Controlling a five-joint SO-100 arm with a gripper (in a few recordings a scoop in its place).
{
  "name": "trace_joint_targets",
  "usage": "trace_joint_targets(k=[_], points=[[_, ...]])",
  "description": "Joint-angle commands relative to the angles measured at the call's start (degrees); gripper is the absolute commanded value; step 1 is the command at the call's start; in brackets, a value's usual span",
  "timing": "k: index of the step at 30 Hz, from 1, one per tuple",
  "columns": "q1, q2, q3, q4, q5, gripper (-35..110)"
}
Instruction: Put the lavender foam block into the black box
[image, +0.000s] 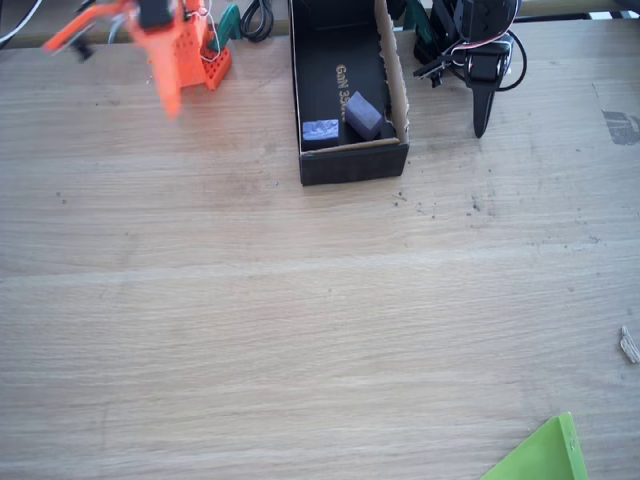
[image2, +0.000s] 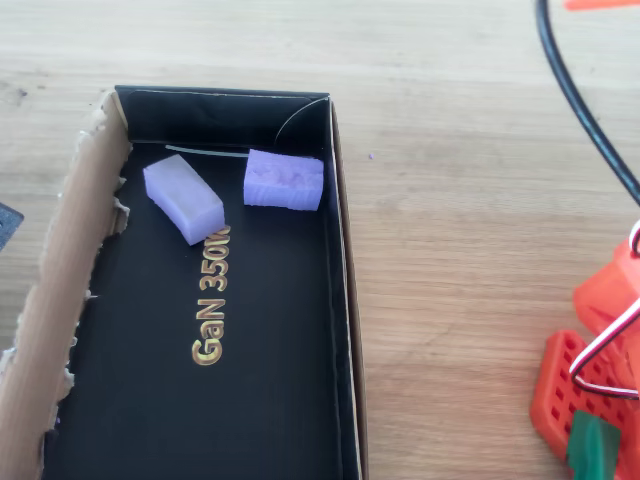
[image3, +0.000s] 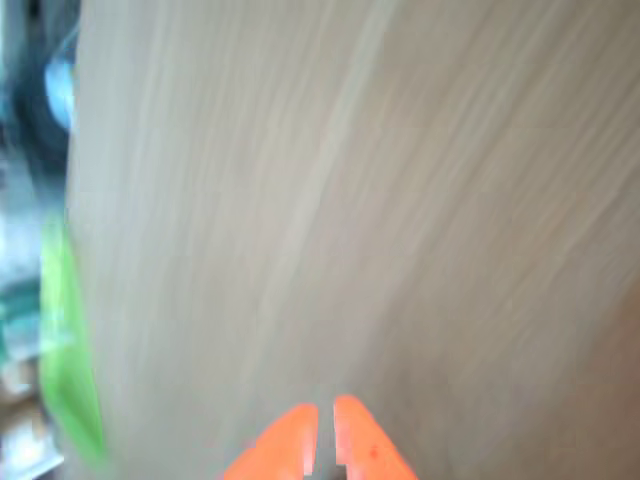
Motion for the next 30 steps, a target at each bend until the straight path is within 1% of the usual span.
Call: trace_joint_targets(k=[1,3,6,9,11,13,17,19,25,27,30], points=[[2.9,3.78,5.45,-8.79,-0.79,0],[3.25,8.61,11.6,-13.18,-2.02,0],[2.72,17.84,21.8,-17.49,-0.62,0],[2.11,25.84,32.78,-24.96,-1.23,0],[1.76,31.73,38.67,-25.75,-1.14,0],[1.05,39.29,43.68,-22.76,-1.05,0],[1.58,38.94,47.81,-23.73,-1.67,0],[2.29,39.37,47.81,-20.74,-1.58,0],[2.9,39.37,47.81,-6.77,2.46,0],[3.16,39.37,47.81,-4.66,-0.53,0],[2.99,39.37,47.81,-3.6,6.06,0]])
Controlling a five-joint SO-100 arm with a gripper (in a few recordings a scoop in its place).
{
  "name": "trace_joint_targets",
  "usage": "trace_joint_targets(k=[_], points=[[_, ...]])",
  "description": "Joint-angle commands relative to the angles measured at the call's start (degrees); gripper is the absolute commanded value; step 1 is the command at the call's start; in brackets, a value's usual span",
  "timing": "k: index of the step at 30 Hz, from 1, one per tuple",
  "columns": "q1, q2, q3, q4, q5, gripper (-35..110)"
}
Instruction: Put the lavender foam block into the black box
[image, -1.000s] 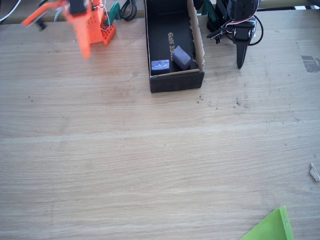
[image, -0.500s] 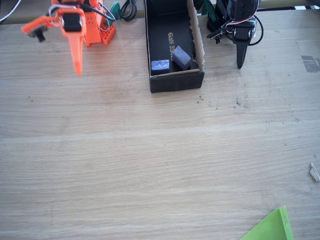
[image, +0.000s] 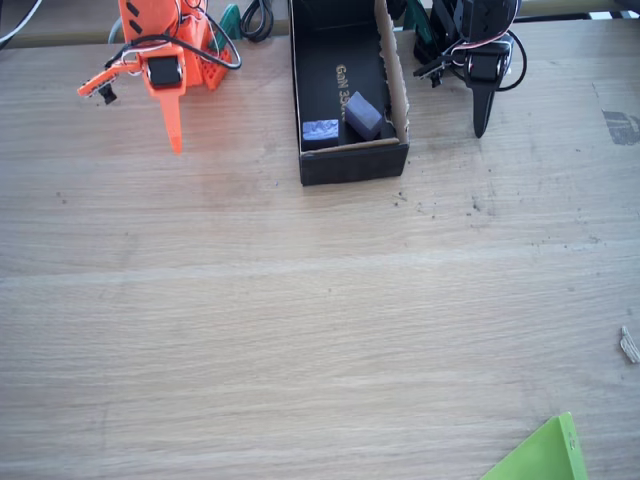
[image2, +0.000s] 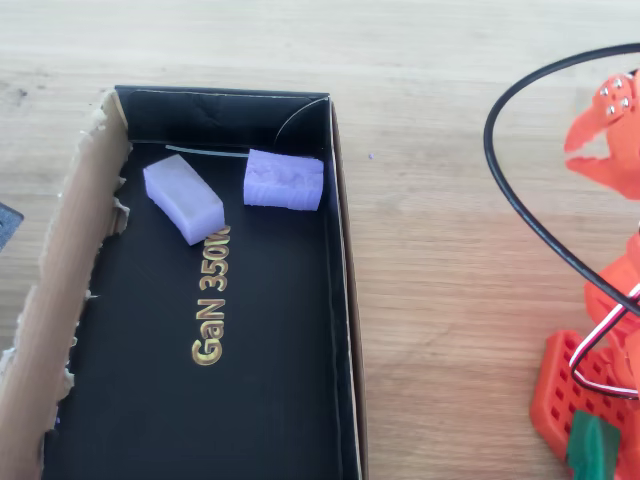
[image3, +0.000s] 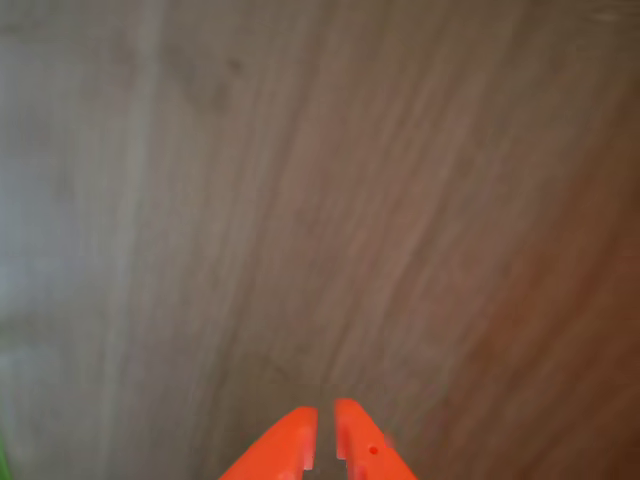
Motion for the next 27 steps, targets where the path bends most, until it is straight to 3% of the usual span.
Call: trace_joint_targets(k=[1,7,27], points=[[-0.09,0.62,0.18,1.58,6.33,0],[-1.41,0.62,0.18,2.9,-0.7,0],[-1.93,0.62,0.18,2.99,-0.7,0]])
